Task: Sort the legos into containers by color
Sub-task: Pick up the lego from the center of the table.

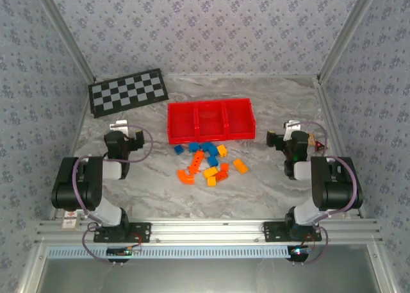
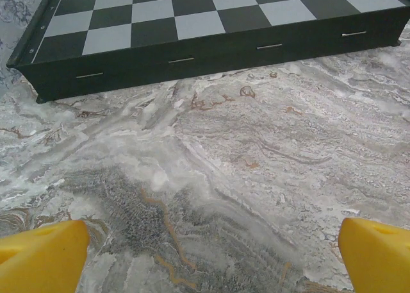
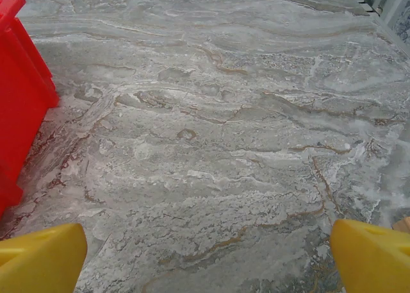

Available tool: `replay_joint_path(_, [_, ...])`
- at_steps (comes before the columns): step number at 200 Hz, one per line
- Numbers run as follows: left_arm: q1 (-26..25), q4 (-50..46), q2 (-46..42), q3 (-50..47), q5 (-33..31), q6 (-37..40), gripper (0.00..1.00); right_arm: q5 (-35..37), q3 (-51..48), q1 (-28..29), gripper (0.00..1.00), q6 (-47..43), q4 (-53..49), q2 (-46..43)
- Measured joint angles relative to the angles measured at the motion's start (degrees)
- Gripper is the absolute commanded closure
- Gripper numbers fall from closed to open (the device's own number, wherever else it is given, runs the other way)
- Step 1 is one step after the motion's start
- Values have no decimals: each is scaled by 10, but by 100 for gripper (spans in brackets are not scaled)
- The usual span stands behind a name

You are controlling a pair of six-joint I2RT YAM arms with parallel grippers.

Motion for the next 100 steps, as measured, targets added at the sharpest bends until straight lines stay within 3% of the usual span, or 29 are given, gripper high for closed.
replay_joint_path(100, [0, 0, 0, 0, 0, 0, 0, -1, 0, -2, 0, 0, 0, 0])
